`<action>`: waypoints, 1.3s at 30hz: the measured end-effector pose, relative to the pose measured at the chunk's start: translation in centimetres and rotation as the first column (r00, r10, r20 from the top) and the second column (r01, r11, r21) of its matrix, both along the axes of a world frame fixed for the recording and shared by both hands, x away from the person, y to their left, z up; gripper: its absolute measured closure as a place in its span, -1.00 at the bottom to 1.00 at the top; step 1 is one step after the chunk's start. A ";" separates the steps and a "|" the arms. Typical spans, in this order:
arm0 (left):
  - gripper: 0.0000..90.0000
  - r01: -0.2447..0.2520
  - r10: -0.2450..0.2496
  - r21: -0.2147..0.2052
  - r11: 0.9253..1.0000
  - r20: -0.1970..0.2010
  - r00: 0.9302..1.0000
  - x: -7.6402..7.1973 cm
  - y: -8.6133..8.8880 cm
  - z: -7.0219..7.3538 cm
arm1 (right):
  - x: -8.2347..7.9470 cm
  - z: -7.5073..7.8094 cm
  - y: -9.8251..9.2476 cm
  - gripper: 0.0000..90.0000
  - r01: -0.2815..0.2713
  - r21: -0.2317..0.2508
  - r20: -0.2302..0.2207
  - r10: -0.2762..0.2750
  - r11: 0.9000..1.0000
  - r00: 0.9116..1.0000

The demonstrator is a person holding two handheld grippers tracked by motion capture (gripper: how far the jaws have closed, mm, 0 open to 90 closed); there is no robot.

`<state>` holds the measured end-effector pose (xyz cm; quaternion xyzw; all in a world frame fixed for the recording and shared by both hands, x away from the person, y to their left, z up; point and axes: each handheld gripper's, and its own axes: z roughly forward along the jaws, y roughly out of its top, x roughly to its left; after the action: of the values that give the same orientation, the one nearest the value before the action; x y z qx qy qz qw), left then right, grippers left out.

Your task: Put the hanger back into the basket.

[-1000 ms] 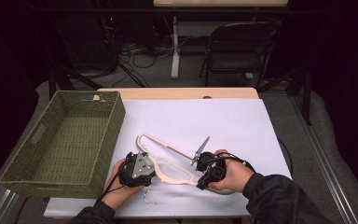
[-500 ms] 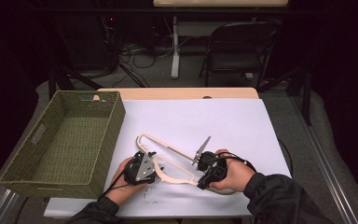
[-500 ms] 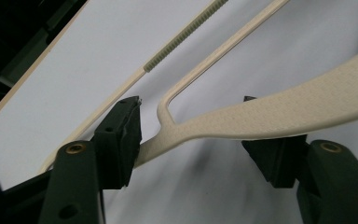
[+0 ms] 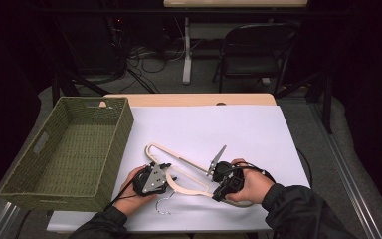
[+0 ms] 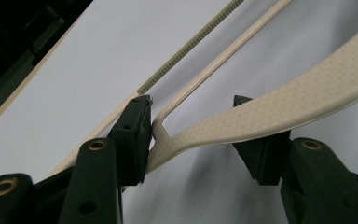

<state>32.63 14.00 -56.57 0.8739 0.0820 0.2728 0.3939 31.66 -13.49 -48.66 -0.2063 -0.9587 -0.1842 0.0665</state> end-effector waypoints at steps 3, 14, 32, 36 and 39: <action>0.16 0.010 -0.010 -0.004 1.000 0.014 1.000 0.1 0.0 0.0 | 0.1 -0.1 -0.1 0.77 0.002 -0.011 0.003 -0.002 1.000 1.000; 0.27 0.020 -0.020 -0.005 1.000 0.029 0.999 0.2 -0.2 0.2 | 0.2 -0.4 -0.7 0.99 0.004 -0.008 0.016 -0.004 1.000 1.000; 0.59 0.026 -0.043 0.189 0.982 0.089 0.995 1.0 -3.1 2.9 | -0.6 2.3 -4.7 0.66 0.120 0.111 0.119 -0.133 0.987 0.984; 0.65 0.046 -0.067 0.216 0.975 0.094 0.993 1.9 -4.0 3.3 | -0.7 2.9 -5.7 0.63 0.148 0.130 0.136 -0.166 0.980 0.977; 0.68 0.035 -0.063 0.228 0.973 0.116 0.991 2.3 -4.5 3.1 | -0.7 2.8 -6.2 0.62 0.163 0.136 0.147 -0.183 0.977 0.972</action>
<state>34.90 9.45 -53.43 0.8963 0.0046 0.3234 0.3032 30.91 -19.66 -45.87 -0.2693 -0.9262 -0.2637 -0.0137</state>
